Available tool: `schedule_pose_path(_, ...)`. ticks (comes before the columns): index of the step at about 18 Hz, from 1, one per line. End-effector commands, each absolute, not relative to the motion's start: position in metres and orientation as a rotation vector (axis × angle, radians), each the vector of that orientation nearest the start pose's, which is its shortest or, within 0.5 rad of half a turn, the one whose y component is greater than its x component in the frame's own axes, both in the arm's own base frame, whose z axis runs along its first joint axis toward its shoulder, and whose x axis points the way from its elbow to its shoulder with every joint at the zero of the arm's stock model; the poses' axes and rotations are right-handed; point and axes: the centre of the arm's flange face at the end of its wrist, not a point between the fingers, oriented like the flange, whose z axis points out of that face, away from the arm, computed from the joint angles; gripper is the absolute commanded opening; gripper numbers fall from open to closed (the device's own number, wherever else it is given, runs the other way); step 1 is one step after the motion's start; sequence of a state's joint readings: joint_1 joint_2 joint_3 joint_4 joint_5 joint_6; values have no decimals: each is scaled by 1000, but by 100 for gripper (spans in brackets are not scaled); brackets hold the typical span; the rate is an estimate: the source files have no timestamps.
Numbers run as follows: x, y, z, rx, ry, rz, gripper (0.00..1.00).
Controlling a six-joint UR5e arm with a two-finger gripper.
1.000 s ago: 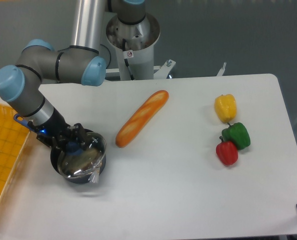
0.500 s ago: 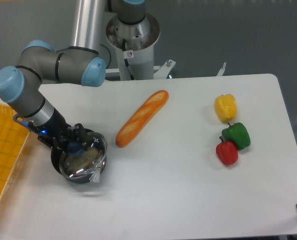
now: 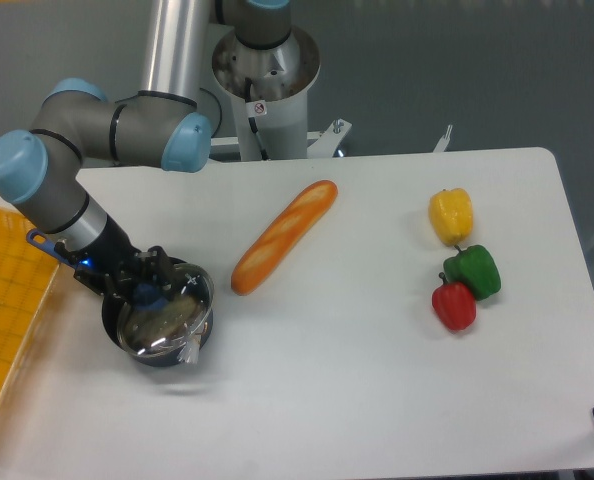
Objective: Close the pot lid
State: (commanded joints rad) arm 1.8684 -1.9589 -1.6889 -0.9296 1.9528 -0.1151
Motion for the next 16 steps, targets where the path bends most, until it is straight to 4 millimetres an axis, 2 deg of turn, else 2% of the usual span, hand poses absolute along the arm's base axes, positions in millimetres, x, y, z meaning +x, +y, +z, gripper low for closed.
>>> schedule_pose_path(16, -86, 618, 288, -2914, -641, 593, 57)
